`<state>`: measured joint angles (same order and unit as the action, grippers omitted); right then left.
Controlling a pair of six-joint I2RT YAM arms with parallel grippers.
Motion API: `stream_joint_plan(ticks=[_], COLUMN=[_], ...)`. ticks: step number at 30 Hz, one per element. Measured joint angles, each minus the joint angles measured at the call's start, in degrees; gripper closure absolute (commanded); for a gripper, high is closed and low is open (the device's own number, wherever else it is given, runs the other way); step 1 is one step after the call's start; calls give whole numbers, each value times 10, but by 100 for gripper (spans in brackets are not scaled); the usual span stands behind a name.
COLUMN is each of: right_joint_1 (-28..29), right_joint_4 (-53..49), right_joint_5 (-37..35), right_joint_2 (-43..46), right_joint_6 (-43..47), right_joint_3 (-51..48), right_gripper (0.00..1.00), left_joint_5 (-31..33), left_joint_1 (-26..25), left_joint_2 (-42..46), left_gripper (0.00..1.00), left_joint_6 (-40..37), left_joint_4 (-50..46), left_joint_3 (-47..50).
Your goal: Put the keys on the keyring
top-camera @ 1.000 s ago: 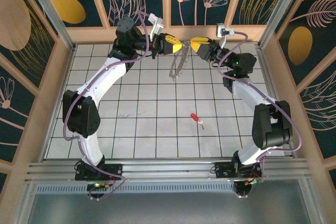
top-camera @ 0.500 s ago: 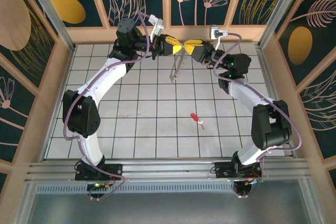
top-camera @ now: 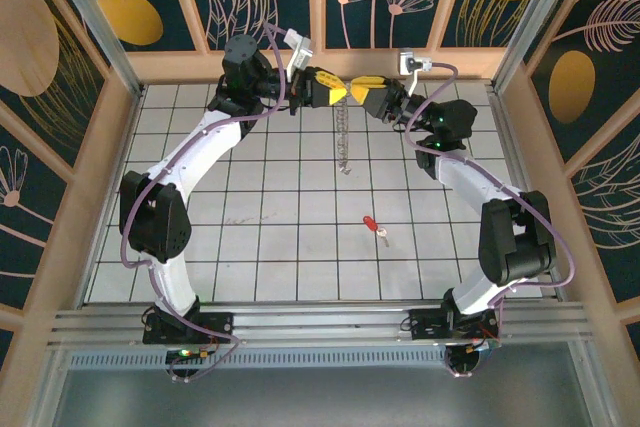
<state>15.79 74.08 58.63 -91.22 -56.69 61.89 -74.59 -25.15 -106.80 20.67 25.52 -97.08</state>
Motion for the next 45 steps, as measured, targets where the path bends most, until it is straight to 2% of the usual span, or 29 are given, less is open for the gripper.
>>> stream_joint_plan(ticks=[7,19,25,28,31,35,39,45], right_joint_1=[2,3,8,9,9,8,7,-7], right_joint_4=[-11,-19,-21,-25,-28,-34,-39,-40], right_joint_5=[6,13,15,15,15,15,10,8], right_joint_2=[0,3,3,3,3,3,3,4], right_joint_6=[12,24,24,28,34,45,53,53], right_joint_3=[0,-1,-1,2,5,6,7,6], right_gripper=[68,81,82,88,100,100,100,100], left_joint_5=[0,1,1,1,2,5,14,20], left_joint_1=[0,0,0,0,0,0,0,0], left_joint_2=[2,2,2,2,2,2,1,0], left_gripper=[100,100,100,100,100,100,82,75], left_joint_6=[0,0,0,0,0,0,-5,-38], left_joint_4=[0,0,0,0,0,0,-31,-89], left_joint_3=[0,0,0,0,0,0,-13,-57])
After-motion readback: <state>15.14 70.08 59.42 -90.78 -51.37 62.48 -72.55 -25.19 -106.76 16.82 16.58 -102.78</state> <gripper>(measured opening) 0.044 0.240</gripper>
